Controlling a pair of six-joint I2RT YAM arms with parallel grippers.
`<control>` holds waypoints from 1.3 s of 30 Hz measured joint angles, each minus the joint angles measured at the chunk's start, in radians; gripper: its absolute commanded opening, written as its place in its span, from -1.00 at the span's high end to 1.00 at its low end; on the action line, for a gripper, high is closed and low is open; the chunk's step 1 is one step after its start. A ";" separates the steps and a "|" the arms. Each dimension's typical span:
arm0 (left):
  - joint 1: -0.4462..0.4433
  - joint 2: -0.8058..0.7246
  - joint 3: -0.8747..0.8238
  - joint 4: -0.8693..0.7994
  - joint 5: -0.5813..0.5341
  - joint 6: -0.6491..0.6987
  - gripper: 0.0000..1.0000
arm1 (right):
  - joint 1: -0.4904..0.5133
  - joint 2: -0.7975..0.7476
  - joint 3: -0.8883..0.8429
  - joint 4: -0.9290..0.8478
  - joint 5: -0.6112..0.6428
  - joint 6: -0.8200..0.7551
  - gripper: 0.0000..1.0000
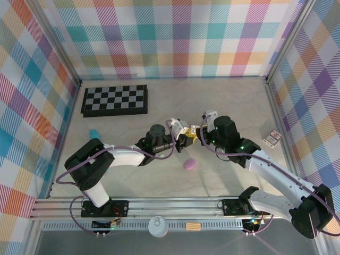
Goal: Insert the wireless bluetooth earbuds into the charging case
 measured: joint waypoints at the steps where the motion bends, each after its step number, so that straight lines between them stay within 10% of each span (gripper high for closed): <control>1: 0.000 0.000 0.000 0.000 0.000 -0.001 1.00 | 0.000 0.000 0.000 0.000 -0.002 0.000 0.68; 25: 0.000 0.000 0.011 0.003 -0.042 -0.018 1.00 | 0.000 -0.024 -0.023 0.022 -0.090 0.002 0.63; 32: 0.000 0.000 0.011 0.013 -0.044 -0.018 1.00 | 0.000 -0.052 -0.024 0.012 -0.099 0.009 -0.01; 39: 0.000 -0.002 -0.001 0.048 -0.043 -0.014 1.00 | -0.002 -0.116 -0.024 0.000 -0.040 0.017 -0.17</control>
